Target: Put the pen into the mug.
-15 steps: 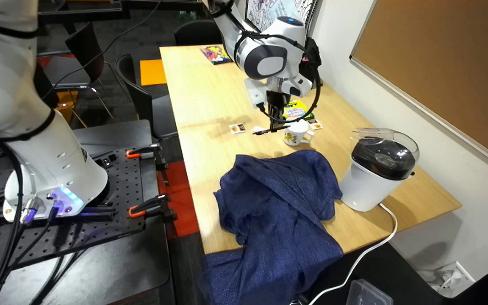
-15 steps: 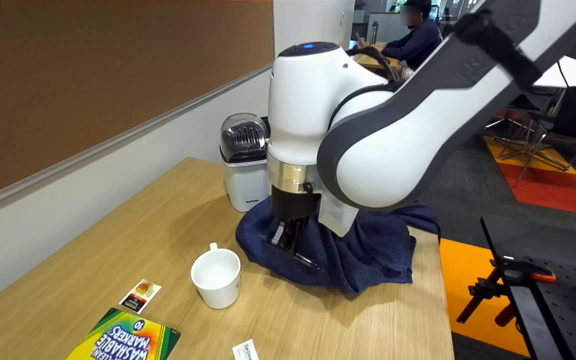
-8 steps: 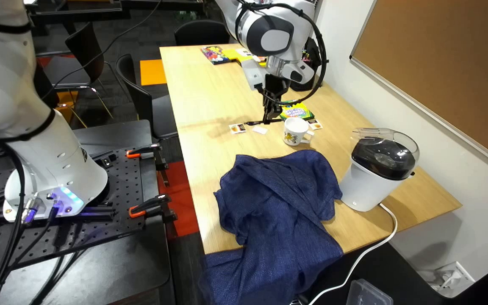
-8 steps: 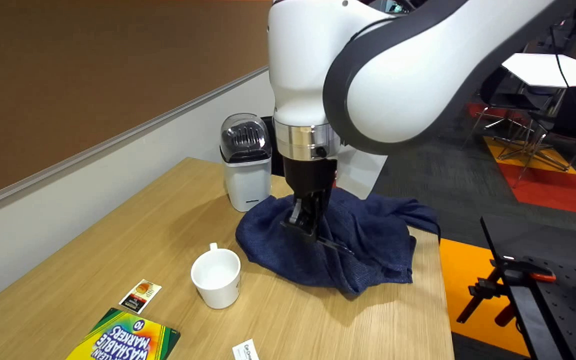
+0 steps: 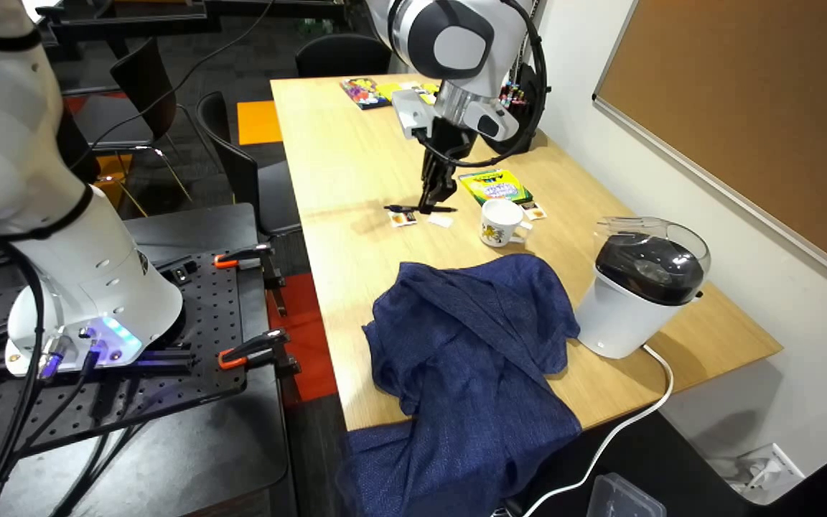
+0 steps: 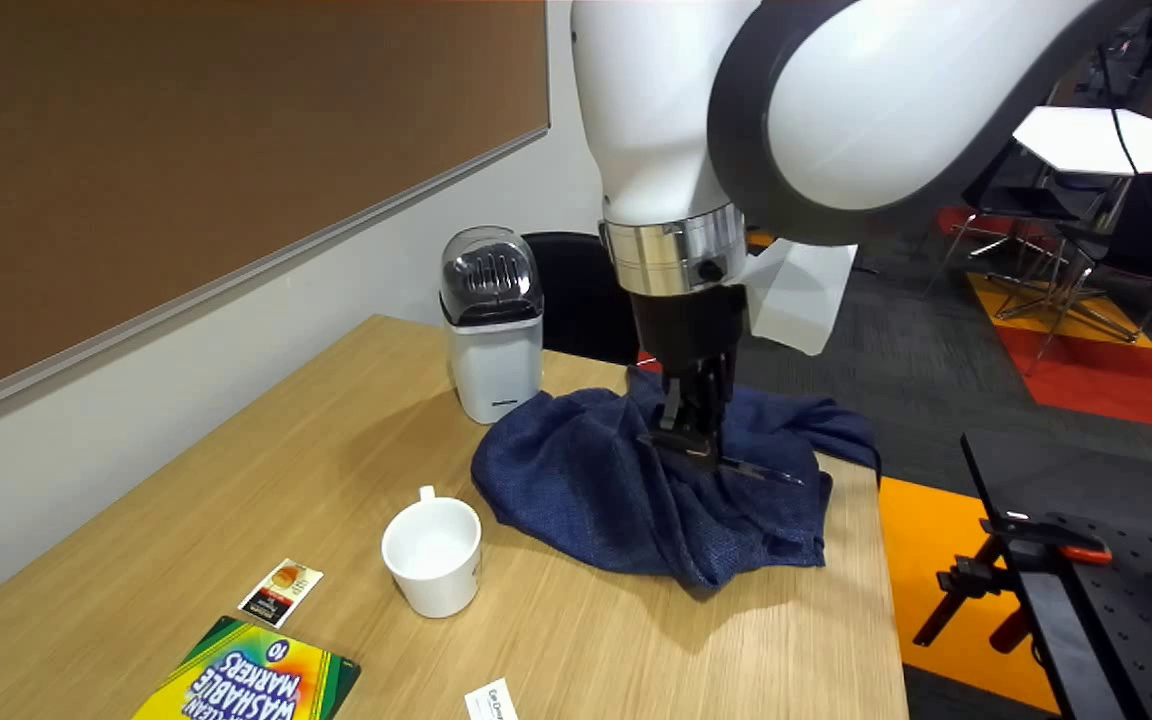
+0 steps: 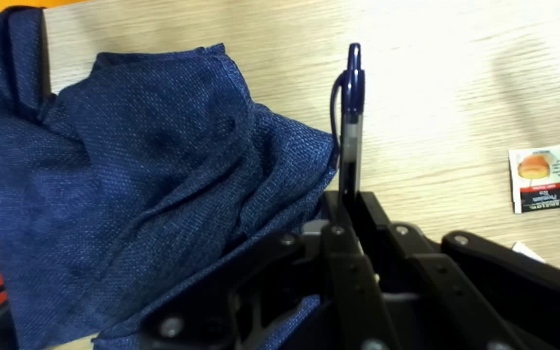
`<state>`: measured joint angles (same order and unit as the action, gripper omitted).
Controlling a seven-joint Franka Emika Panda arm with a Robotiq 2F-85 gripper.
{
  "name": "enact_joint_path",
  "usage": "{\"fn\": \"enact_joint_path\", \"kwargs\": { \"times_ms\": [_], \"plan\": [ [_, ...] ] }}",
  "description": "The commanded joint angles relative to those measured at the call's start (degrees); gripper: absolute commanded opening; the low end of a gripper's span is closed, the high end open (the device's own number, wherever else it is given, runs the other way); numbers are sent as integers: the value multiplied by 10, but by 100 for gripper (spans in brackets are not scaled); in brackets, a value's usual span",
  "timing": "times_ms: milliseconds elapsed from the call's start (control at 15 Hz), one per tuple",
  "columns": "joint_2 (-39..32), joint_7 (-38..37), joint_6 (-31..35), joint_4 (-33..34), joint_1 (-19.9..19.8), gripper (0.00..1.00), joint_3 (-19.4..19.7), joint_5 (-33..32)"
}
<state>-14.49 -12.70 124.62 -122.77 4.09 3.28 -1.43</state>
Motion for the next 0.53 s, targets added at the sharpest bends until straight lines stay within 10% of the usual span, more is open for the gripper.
{"fn": "enact_joint_path", "kwargs": {
  "times_ms": [0, 467],
  "plan": [
    [43, -11, 31, -51, -5, 3, 0, -43],
    [75, 3, 137, -105, -20, 3, 0, -84]
  ]
}}
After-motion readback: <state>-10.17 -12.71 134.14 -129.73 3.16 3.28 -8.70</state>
